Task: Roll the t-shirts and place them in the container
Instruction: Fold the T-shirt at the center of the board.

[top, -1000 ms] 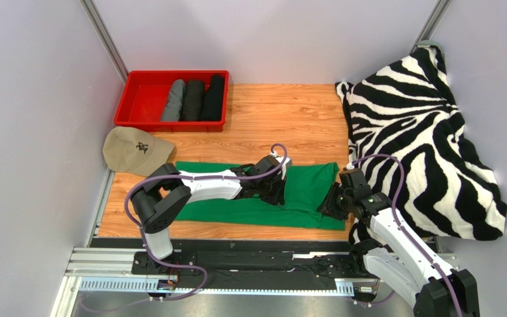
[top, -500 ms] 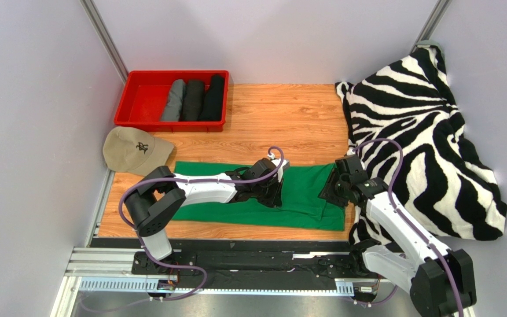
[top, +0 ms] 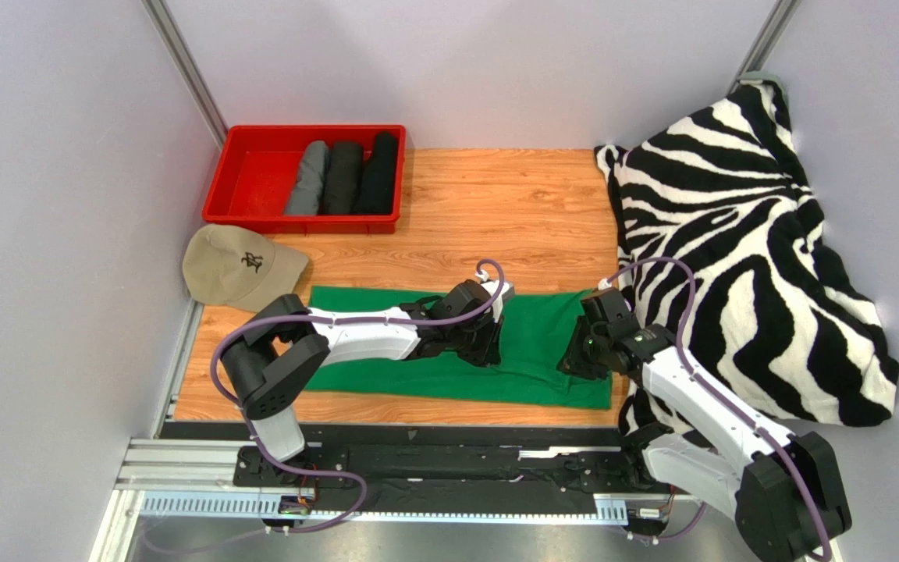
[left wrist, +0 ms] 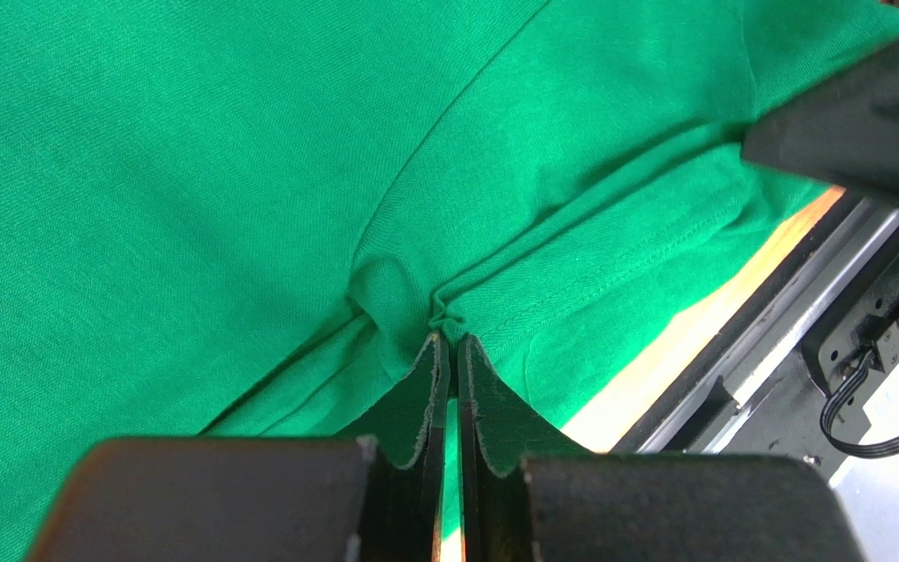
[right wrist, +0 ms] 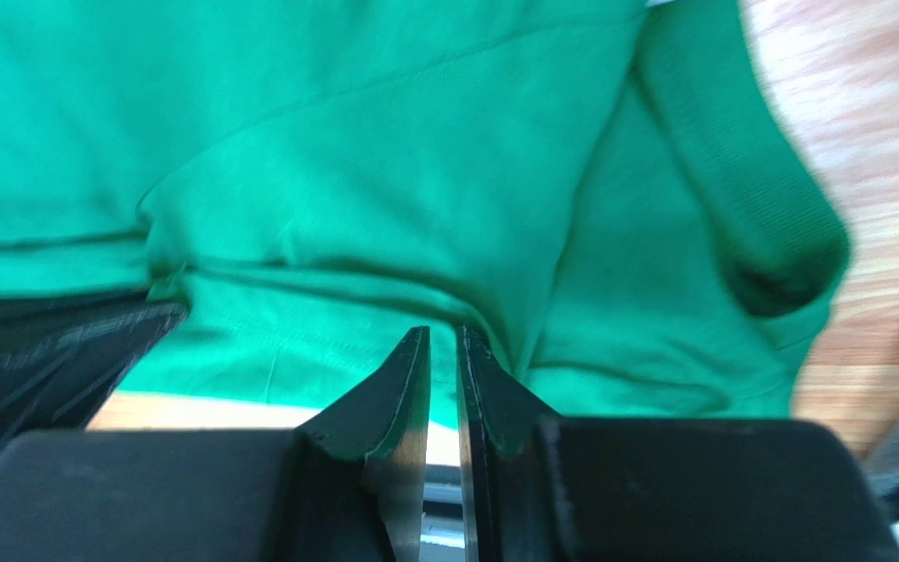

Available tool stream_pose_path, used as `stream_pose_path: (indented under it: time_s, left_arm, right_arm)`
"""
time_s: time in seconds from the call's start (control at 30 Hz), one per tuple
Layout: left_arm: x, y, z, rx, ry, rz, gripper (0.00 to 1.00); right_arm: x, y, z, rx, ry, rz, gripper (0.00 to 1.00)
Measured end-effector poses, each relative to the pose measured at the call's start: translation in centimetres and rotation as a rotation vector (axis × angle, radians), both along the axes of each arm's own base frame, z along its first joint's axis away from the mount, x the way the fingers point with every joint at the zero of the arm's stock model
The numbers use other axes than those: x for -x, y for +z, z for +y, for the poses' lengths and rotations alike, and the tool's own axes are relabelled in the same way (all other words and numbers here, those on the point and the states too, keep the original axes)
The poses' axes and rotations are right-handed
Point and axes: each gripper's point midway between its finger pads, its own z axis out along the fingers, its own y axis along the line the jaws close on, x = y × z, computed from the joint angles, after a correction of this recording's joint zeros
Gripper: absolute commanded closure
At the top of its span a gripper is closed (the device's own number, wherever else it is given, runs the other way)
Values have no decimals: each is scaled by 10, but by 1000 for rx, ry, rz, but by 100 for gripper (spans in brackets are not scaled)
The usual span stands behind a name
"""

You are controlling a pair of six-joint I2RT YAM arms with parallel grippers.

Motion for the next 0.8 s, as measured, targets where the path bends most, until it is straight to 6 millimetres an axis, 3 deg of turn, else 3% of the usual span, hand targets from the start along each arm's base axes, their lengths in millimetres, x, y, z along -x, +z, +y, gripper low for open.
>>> stream_pose_path:
  time_s: [0.2, 0.33, 0.47, 0.63, 0.73, 0.8]
  left_arm:
    - [-1, 0, 0, -2, 6, -3, 73]
    - [-2, 2, 0, 3, 9, -5, 71]
    - [-7, 18, -10, 36, 8, -26, 71]
    - [-21, 52, -33, 110, 5, -63, 74]
    - [-28, 66, -49, 148, 0, -72, 81]
    - [-30, 65, -56, 156, -5, -62, 87]
  right_arm:
    - [22, -2, 11, -66, 42, 17, 83]
    - [31, 1, 18, -96, 62, 21, 83]
    - [39, 5, 25, -120, 84, 21, 83]
    - [50, 7, 33, -136, 116, 29, 83]
    - [57, 7, 35, -138, 130, 39, 83]
    - [60, 7, 35, -135, 133, 46, 83]
